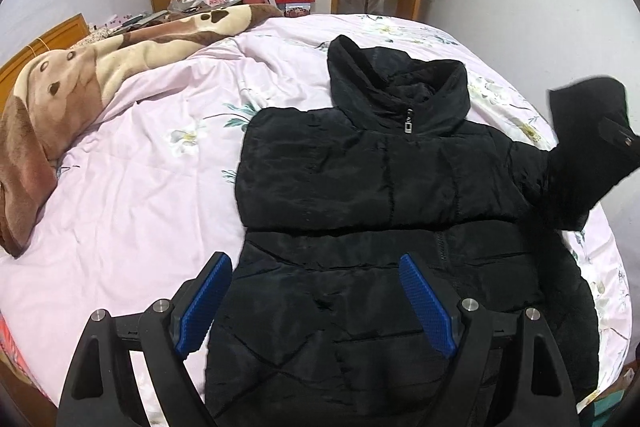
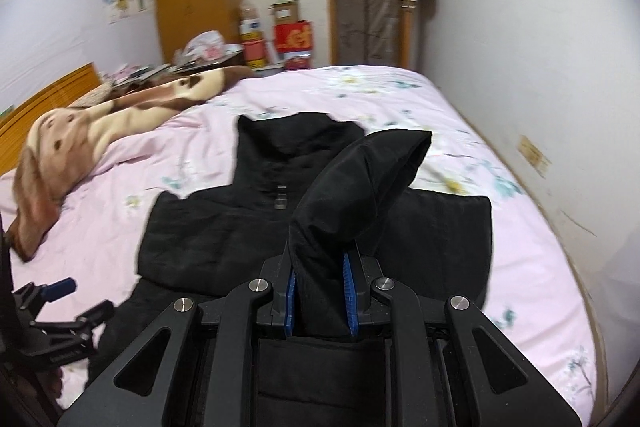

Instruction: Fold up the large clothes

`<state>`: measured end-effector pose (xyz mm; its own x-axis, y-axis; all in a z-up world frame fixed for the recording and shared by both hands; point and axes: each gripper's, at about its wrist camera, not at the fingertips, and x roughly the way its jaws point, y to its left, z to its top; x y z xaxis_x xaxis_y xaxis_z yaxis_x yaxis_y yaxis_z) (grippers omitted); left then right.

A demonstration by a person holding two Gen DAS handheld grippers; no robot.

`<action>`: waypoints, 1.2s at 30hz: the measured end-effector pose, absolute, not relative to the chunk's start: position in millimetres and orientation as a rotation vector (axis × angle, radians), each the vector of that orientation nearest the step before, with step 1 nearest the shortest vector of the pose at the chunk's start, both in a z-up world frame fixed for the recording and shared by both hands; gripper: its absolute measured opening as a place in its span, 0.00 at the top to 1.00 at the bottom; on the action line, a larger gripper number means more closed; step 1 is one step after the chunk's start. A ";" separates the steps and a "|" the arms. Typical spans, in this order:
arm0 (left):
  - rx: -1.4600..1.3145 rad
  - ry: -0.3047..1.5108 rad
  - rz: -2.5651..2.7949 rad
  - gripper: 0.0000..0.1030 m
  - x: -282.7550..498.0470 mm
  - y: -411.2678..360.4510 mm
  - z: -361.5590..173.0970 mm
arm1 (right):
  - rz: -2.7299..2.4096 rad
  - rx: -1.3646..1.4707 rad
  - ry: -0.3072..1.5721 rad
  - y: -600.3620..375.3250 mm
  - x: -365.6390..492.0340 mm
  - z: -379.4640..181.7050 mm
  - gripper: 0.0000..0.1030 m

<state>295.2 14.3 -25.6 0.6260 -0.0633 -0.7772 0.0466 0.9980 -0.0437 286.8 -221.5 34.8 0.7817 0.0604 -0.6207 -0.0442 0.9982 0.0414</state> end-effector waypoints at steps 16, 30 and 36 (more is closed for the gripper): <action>-0.059 0.917 0.017 0.17 305.1 67.7 -44.6 | 0.262 -0.004 0.788 -95.1 340.2 -8.8 0.82; -0.068 0.934 -0.028 0.17 317.2 52.5 -47.4 | 0.310 0.133 0.855 -126.6 350.0 -26.0 0.43; -0.100 0.951 -0.122 0.17 329.7 20.4 -41.5 | 0.270 0.167 0.757 -182.6 323.0 8.5 0.39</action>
